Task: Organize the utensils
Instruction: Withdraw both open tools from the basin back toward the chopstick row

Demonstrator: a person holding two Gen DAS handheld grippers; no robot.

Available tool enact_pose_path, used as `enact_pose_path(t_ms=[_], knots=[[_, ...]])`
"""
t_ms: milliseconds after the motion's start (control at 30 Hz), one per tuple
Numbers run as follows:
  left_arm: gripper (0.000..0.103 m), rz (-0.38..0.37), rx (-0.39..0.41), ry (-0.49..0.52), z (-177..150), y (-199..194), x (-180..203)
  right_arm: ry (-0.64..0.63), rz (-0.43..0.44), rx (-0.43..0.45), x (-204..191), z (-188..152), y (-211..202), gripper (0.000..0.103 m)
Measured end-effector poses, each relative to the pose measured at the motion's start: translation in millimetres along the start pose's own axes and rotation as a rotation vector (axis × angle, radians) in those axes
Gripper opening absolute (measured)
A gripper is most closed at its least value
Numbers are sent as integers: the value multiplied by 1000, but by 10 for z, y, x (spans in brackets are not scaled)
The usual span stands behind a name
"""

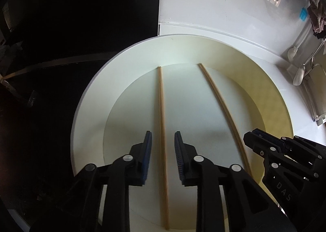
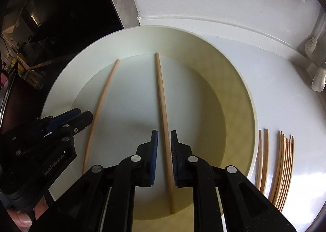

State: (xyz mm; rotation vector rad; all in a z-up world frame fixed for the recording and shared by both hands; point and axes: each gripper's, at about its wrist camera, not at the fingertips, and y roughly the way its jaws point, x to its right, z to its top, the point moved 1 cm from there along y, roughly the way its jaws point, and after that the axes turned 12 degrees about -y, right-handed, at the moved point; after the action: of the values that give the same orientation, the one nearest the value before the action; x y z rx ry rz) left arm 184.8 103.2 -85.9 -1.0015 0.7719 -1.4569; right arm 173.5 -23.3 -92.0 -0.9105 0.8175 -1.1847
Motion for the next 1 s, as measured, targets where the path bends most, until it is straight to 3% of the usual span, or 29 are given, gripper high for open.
enact_pose_path(t_ms=[33,67,200,367,600,1000], knots=[[47,3,9,-5,-2,-30,-19,-1,-6,7,2,2,-24,18],[56,9,20,-10,-2,-51,-12,-2,-11,11,2,2,-49,19],[59,14,44,-18,-18,-162,-37,-3,-14,41,2,-55,-195,31],[72,21,77,-25,-119,-361,-95,-10,-23,96,-26,-254,-464,43],[78,22,100,-31,-355,-642,-130,4,-31,136,18,-639,-781,51],[80,0,137,-17,-714,-1007,116,77,-35,144,348,-1110,-1094,57]])
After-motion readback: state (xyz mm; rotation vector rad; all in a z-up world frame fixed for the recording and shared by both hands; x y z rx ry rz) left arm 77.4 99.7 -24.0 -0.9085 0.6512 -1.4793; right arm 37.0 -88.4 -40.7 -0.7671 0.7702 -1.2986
